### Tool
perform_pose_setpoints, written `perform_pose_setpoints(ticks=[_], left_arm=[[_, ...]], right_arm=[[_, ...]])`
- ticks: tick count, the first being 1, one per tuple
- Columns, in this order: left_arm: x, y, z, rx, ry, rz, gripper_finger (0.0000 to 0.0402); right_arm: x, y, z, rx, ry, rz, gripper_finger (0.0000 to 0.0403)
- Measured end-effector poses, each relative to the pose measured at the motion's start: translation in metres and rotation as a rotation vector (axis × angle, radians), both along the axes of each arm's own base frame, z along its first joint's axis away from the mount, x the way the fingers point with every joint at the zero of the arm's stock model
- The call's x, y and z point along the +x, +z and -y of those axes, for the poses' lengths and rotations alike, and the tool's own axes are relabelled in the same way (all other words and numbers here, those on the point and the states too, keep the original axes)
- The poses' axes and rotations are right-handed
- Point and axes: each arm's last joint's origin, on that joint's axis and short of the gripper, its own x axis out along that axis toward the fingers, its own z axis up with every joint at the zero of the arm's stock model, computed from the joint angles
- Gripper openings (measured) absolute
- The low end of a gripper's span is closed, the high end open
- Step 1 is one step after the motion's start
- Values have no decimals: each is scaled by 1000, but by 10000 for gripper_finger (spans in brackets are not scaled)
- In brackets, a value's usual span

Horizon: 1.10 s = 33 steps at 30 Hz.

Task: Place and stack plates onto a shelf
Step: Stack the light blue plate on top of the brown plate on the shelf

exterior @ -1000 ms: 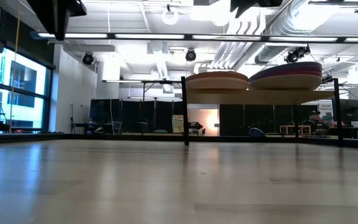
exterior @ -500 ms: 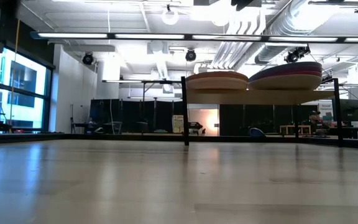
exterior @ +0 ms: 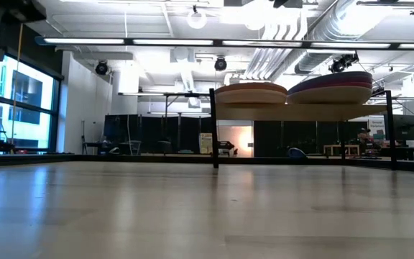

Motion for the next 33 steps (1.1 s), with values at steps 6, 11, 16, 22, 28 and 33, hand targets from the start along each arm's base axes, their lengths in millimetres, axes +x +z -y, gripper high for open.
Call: perform_pose_setpoints(ticks=[6,11,16,22,28,33], left_arm=[[-1,-25,-6,36,-51,-14,103],[3,-44,-11,6,-90,-11,103],[8,-57,-16,-27,-68,30,103],[8,-73,-16,-41,-130,-28,103],[12,-94,-11,-3,-158,-101,103],[15,-108,-8,23,-157,-147,103]], right_arm=[[0,0,-1,4,-2,2,64],[0,0,-1,4,-2,2,64],[0,0,-1,4,-1,2,64],[0,0,-1,4,-1,2,64],[0,0,-1,4,-1,2,64],[0,0,-1,4,-1,2,64]])
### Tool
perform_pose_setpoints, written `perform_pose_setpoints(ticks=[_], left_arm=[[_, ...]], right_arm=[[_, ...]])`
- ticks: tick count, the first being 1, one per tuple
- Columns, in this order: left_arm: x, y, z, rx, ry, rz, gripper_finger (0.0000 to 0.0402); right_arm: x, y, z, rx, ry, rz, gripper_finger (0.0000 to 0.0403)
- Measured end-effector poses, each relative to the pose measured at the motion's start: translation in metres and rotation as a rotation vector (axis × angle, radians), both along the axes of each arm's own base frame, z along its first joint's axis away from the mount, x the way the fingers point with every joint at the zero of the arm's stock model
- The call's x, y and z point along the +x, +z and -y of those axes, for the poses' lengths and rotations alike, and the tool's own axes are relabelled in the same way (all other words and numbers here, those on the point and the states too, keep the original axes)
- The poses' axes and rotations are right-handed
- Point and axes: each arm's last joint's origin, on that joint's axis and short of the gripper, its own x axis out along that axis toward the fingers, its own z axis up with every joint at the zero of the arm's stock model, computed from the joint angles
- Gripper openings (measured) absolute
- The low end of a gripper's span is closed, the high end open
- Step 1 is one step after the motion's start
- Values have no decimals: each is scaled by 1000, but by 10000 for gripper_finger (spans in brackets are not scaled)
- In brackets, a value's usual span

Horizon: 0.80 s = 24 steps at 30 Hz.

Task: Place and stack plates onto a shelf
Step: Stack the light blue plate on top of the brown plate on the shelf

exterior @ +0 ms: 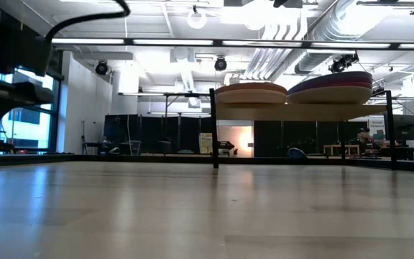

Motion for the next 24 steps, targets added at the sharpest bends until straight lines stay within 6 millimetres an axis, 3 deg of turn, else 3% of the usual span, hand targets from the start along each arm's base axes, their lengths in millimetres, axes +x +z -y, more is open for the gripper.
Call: perform_pose_setpoints(ticks=[13,21,24], left_arm=[[5,-14,5,-17,-29,-46,100],[6,-13,4,-35,3,-45,17],[6,-13,4,-44,35,-44,9]], right_arm=[[0,0,0,0,0,0,64],[0,0,0,-4,6,-2,64],[0,0,0,-4,6,-2,64]])
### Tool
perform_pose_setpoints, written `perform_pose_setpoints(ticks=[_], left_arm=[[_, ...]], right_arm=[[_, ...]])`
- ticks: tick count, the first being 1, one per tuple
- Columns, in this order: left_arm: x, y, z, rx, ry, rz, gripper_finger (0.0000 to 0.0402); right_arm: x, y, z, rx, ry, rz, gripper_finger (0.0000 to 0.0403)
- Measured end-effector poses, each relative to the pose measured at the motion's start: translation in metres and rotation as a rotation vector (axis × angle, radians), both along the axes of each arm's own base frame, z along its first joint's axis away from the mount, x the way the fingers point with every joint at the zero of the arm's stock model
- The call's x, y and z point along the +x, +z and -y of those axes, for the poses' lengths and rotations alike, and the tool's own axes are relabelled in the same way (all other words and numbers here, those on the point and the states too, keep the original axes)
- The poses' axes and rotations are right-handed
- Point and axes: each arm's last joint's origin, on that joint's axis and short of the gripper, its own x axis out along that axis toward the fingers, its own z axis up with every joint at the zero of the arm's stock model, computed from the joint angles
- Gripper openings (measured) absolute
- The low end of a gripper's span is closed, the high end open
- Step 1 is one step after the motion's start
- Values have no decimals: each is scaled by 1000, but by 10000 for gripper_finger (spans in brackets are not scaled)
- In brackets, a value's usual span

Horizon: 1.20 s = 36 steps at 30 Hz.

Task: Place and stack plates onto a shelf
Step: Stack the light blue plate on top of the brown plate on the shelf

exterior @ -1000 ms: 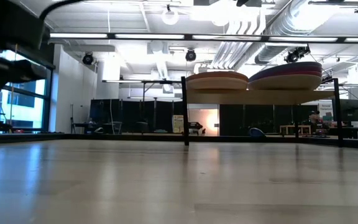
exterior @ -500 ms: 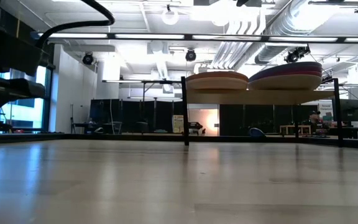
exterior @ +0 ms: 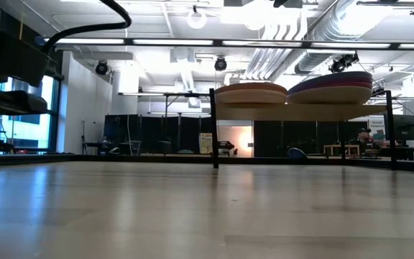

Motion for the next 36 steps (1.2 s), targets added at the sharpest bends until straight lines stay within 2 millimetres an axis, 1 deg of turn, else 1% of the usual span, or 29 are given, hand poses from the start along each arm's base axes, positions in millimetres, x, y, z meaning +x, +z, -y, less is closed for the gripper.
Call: perform_pose_setpoints(ticks=[6,10,16,22,29,32,36], left_arm=[[5,5,3,-7,45,8,4],[13,17,8,-15,53,38,2],[23,35,5,8,68,42,1],[34,48,-5,36,74,33,1],[54,68,-20,23,133,91,1],[65,80,-31,54,172,132,0],[79,95,-52,93,199,173,0]], right_arm=[[0,0,0,-11,19,-5,64],[0,0,0,-16,27,-7,64],[0,0,0,-24,37,-11,64],[-2,-1,1,-49,9,-22,64],[-2,-1,2,-78,-14,-22,64],[-3,1,4,-113,-34,-14,64],[-9,7,7,-177,-109,24,64]])
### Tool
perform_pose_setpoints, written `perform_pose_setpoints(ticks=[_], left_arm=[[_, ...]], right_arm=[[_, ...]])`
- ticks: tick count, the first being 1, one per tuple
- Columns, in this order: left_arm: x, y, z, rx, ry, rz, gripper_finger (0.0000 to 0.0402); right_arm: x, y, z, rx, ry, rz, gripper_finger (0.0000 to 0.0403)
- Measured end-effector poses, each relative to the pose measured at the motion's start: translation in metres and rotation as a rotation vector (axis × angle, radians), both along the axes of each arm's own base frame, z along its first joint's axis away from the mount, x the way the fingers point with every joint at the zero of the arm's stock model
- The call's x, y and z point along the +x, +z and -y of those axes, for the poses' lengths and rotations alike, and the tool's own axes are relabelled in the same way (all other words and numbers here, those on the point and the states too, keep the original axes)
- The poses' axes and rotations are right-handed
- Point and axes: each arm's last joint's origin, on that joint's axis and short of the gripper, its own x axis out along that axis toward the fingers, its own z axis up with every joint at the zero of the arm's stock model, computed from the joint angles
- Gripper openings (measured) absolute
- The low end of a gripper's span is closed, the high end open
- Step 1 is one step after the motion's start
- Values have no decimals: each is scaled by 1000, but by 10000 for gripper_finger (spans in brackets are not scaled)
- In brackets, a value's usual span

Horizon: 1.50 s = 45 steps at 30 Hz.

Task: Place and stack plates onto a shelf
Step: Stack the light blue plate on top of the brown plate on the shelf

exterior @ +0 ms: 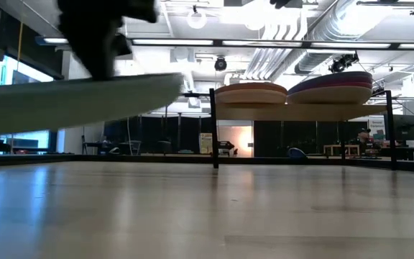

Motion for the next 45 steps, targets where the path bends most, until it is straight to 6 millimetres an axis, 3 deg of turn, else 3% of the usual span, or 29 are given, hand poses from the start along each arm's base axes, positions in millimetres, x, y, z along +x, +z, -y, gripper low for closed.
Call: perform_pose_setpoints(ticks=[11,20,28,35,38,45], left_arm=[[32,40,-81,39,74,100,0],[40,88,-161,125,137,231,0],[37,142,-231,268,241,495,1],[34,173,-276,338,323,807,1],[35,177,-287,341,320,875,1],[36,157,-310,357,350,778,1]], right_arm=[[-16,14,10,-166,-148,84,64],[-20,18,29,-202,-239,100,64],[-21,18,49,-217,-322,90,64],[-22,19,64,-214,-383,96,64],[-22,19,71,-212,-408,103,64],[-23,24,87,-250,-527,178,64]])
